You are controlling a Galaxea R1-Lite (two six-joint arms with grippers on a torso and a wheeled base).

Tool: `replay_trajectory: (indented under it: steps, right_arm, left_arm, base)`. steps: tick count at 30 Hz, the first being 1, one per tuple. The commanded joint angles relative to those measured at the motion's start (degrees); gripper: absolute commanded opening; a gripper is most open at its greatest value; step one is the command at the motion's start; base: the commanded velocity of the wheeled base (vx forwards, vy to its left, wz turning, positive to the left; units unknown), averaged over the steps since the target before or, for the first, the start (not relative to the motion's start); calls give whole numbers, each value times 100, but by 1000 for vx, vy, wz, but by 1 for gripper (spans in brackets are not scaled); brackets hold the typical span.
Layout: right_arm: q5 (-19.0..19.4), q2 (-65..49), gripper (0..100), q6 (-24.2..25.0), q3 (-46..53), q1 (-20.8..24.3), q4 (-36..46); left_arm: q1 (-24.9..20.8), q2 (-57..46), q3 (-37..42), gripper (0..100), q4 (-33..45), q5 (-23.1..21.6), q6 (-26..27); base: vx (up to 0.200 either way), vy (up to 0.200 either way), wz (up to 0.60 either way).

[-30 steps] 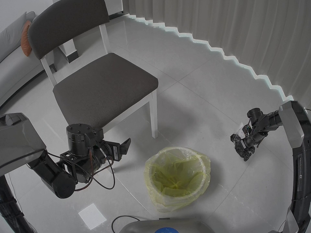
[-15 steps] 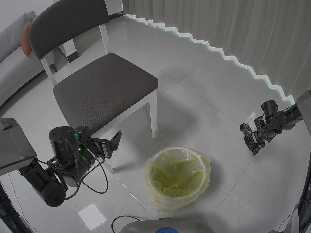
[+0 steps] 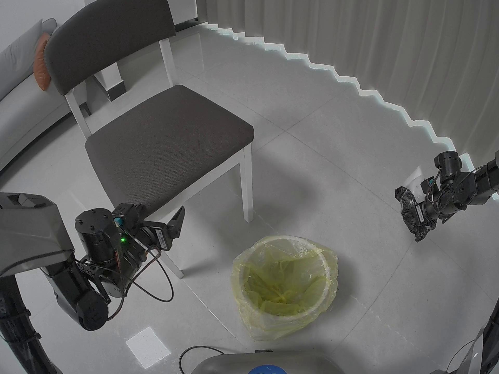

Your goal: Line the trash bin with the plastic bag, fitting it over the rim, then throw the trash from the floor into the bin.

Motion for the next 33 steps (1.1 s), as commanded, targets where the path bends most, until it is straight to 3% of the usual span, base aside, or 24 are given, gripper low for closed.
replay_trajectory:
  steps: [1,18,23,28,33]
  right_arm:
    - [27,-213,0,-1,73,-21,-6]
    - [704,-819,0,-10,337,225,-15]
    - [871,-1206,0,-10,882,559,-349]
    - [844,-1417,0,-10,1550,1227,-1351]
    - [827,-1575,0,-10,1778,1939,-1509]
  left_arm:
    - [163,58,-28,100,-69,-95,22]
    - [-13,234,-28,100,-69,-68,40]
    - [-92,330,-11,100,-69,-86,31]
    - [-136,251,51,100,-69,-86,40]
    - [-294,76,156,100,-69,-95,40]
  base:
    - [0,0,0]
    - [0,0,0]
    - [0,0,0]
    - [0,0,0]
    - [0,0,0]
